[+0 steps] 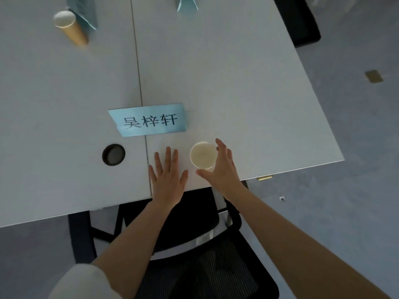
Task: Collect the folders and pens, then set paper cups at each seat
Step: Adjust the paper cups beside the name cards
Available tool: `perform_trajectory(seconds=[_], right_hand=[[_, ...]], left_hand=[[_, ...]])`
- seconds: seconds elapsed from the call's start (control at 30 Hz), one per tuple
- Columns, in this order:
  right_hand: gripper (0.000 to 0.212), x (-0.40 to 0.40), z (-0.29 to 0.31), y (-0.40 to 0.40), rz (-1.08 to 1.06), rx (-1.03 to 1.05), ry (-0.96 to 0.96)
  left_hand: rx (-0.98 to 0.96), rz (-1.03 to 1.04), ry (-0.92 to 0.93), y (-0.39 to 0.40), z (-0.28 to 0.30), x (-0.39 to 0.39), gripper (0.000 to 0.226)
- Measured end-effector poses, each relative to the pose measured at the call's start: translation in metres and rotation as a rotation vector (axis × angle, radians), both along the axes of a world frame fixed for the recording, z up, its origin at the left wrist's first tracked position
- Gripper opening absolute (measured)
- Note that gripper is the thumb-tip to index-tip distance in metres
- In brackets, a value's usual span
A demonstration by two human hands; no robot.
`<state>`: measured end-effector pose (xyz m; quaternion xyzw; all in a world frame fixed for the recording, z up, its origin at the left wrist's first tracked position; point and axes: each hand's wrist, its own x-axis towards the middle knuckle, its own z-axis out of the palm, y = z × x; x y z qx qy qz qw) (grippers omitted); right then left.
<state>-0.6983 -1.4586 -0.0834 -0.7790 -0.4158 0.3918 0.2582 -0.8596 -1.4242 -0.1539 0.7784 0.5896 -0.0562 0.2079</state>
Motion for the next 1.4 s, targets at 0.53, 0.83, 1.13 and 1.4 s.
perform_trajectory(seconds=[0.53, 0.83, 1.13, 1.4], right_hand=[[0.074, 0.032, -0.014, 0.121, -0.147, 0.210, -0.164], [0.082, 0.035, -0.028, 0.116, -0.029, 0.094, -0.119], [0.045, 0.092, -0.024, 0.013, -0.088, -0.002, -0.110], [0.038, 0.193, -0.011, -0.117, -0.249, -0.030, -0.046]], left_hand=[[0.172, 0.007, 0.058, -0.002, -0.031, 0.008, 0.070], [0.137, 0.023, 0.101, 0.001, -0.034, 0.007, 0.071], [-0.021, 0.232, 0.040, -0.004, -0.010, 0.031, 0.066], [0.067, 0.306, -0.152, -0.096, 0.020, 0.126, 0.051]])
